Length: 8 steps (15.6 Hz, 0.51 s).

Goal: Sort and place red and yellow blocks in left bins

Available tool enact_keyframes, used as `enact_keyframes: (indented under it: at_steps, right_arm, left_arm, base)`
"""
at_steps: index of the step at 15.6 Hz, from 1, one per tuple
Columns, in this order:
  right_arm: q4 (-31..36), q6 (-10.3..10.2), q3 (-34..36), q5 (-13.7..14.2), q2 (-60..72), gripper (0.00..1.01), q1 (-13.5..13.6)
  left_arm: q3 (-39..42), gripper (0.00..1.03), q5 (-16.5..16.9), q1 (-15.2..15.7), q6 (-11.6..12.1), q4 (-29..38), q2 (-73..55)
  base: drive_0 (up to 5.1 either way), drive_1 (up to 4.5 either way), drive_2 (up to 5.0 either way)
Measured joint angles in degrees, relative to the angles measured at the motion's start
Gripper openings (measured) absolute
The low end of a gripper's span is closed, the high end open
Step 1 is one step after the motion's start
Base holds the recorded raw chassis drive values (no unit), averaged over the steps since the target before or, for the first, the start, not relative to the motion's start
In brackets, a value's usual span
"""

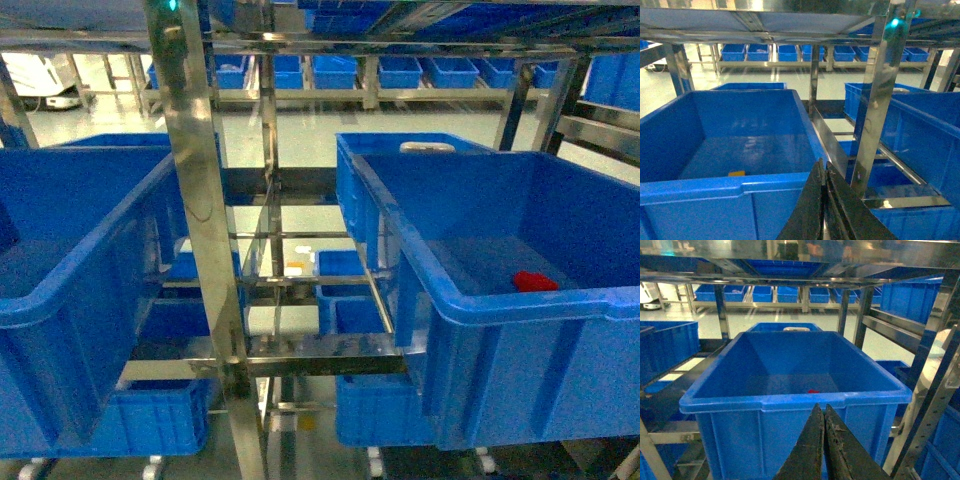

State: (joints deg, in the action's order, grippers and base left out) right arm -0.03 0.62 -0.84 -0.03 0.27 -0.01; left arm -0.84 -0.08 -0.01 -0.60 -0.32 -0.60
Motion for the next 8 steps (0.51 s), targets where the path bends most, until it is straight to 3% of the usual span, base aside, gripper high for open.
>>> enact_keyframes:
  at_steps: [1, 2, 8]
  right_arm:
    - [-0.2, 0.0, 0.0, 0.0, 0.0, 0.02, 0.0]
    - [-0.2, 0.0, 0.0, 0.0, 0.0, 0.10, 0.0]
    - [-0.2, 0.0, 0.0, 0.0, 0.0, 0.85, 0.0]
  left_arm:
    - [0.0, 0.09, 0.0, 0.0, 0.0, 0.0, 0.0]
    - [0.0, 0.20, 0.0, 0.0, 0.0, 0.0, 0.0]
    - [0.0, 0.96, 0.0, 0.0, 0.0, 0.0, 0.0]
  base:
    - [0.0, 0.00, 0.0]
    - [0.0, 0.00, 0.0]
    - [0.0, 0.00, 0.0]
